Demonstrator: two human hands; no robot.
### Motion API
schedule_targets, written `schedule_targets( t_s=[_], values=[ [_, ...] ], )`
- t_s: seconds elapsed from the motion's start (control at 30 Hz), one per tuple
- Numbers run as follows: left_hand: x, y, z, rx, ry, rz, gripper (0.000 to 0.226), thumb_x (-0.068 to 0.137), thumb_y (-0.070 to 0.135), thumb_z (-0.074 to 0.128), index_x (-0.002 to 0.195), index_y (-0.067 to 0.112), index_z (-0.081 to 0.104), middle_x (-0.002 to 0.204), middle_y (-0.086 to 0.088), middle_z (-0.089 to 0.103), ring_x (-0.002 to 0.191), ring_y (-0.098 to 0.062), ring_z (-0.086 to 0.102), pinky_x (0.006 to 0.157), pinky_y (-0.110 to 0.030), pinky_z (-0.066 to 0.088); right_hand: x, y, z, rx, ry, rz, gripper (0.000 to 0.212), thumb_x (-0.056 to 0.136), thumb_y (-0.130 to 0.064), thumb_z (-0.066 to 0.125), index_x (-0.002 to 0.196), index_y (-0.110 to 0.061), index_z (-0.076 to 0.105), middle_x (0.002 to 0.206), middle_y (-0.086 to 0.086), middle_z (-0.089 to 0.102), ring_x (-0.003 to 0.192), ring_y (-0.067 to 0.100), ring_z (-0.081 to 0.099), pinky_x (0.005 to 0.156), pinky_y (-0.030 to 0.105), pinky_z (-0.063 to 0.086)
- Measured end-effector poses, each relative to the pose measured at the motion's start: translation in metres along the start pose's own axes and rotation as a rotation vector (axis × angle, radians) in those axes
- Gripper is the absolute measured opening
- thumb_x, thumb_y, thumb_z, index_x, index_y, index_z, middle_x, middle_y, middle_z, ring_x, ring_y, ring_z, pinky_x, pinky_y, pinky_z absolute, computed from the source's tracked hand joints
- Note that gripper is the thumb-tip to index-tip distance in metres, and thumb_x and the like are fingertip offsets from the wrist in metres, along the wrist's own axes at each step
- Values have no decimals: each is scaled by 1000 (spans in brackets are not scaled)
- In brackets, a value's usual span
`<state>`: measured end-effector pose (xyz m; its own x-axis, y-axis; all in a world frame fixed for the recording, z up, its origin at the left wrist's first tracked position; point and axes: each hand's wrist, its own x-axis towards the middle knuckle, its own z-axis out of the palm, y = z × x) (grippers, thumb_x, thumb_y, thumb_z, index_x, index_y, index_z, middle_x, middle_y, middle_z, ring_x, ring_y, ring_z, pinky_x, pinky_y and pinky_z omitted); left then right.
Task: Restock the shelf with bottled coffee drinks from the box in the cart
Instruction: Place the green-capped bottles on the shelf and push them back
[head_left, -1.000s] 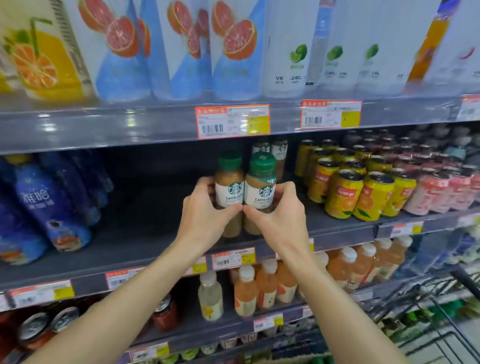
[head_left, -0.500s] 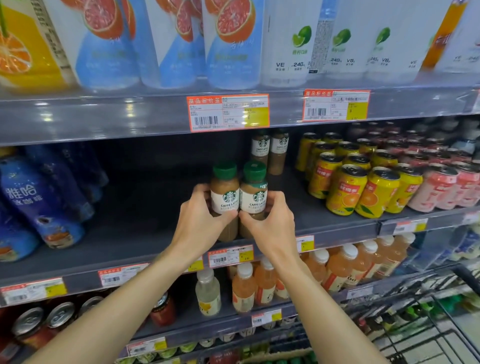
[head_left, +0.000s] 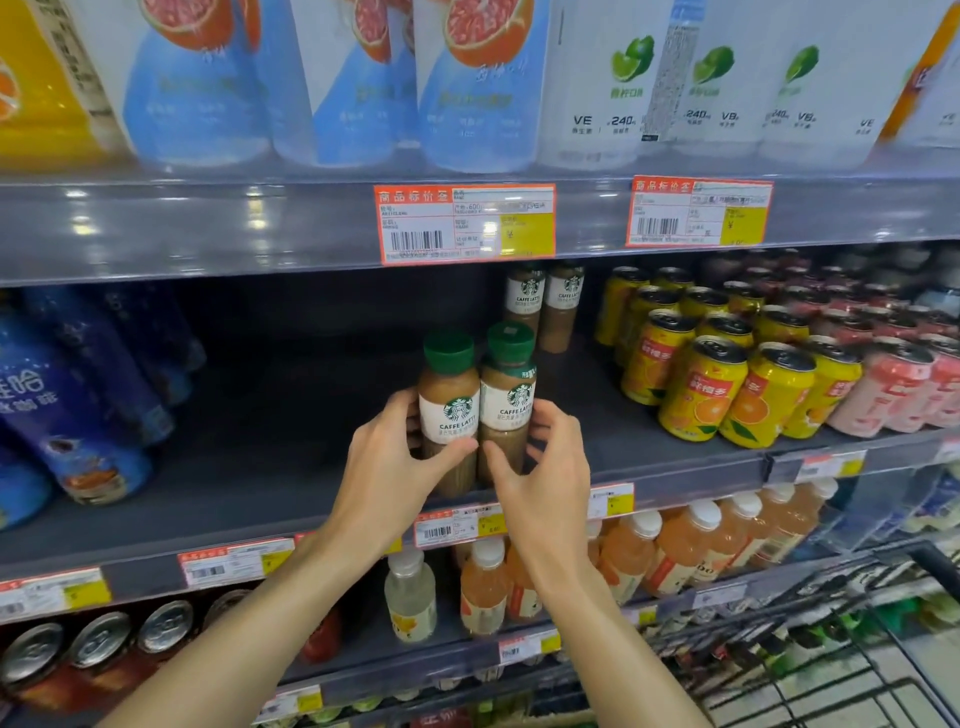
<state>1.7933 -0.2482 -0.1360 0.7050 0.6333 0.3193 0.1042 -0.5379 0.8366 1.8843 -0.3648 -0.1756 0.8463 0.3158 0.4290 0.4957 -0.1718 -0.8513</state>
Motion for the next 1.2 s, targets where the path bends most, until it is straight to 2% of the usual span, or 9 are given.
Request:
schedule_targets(
  t_s=[0.23, 0.3, 0.4, 0.53, 0.63, 0.7, 0.87, 1.07, 1.2],
  values=[
    [7, -1, -1, 86, -44, -16, 47, 72, 39, 81, 107, 22, 54, 103, 10, 68, 95, -6, 65, 82, -37, 56, 49, 5, 28, -29, -2, 42, 52, 77, -17, 78, 122, -18, 52, 115, -1, 57, 105, 16, 59, 90, 41, 52],
    [9, 1, -2, 126, -62, -15, 48, 72, 38, 81, 106, 20, 53, 105, 7, 68, 97, -10, 65, 83, -38, 55, 64, 7, 38, -45, -4, 39, 50, 76, -19, 78, 120, -14, 53, 114, 3, 58, 102, 20, 61, 87, 42, 52],
    [10, 2, -3, 154, -84, -16, 48, 73, 39, 80, 105, 18, 53, 106, 5, 68, 97, -11, 65, 82, -38, 55, 83, 7, 50, -92, -38, 40, 50, 79, -34, 73, 119, -12, 53, 113, 7, 58, 102, 26, 60, 85, 40, 50],
    [10, 2, -4, 161, -96, -25, 46, 73, 40, 79, 104, 19, 52, 106, 6, 67, 98, -10, 65, 82, -38, 55, 106, 1, 60, -20, -50, 72, 81, 67, -62, 41, 122, -4, 53, 119, 13, 54, 108, 26, 54, 90, 38, 45],
    [10, 3, -3, 149, -93, -30, 45, 74, 39, 79, 103, 20, 52, 106, 7, 67, 98, -9, 65, 82, -37, 55, 124, 10, 74, -122, -55, 95, 60, 76, -43, 70, 120, -8, 52, 117, 12, 56, 107, 32, 58, 85, 41, 50],
    [10, 3, -3, 147, -93, -33, 45, 74, 39, 79, 103, 21, 51, 106, 8, 67, 98, -8, 65, 82, -37, 56, 134, 16, 82, -165, -23, 87, 59, 75, -34, 78, 123, -12, 50, 118, 10, 55, 108, 31, 59, 86, 42, 52],
    [11, 1, -1, 147, -93, -45, 44, 73, 40, 79, 101, 23, 50, 106, 8, 67, 97, -8, 65, 81, -36, 57, 142, 17, 84, -108, 22, 69, 51, 86, -20, 66, 131, -5, 47, 128, 17, 49, 116, 37, 52, 95, 41, 45],
    [11, 1, -2, 131, -93, -53, 44, 73, 39, 80, 101, 24, 50, 105, 10, 67, 96, -4, 65, 81, -34, 57, 143, 16, 89, -30, 33, 93, 65, 76, -43, 40, 127, -3, 50, 129, 16, 49, 117, 32, 50, 99, 39, 43],
    [11, 2, -2, 144, -99, -64, 45, 73, 40, 80, 103, 24, 50, 106, 9, 67, 96, -6, 65, 80, -35, 57, 144, 21, 92, -63, 46, 72, 46, 85, -18, 52, 127, -1, 50, 128, 19, 49, 117, 37, 50, 97, 42, 44]
  ],
)
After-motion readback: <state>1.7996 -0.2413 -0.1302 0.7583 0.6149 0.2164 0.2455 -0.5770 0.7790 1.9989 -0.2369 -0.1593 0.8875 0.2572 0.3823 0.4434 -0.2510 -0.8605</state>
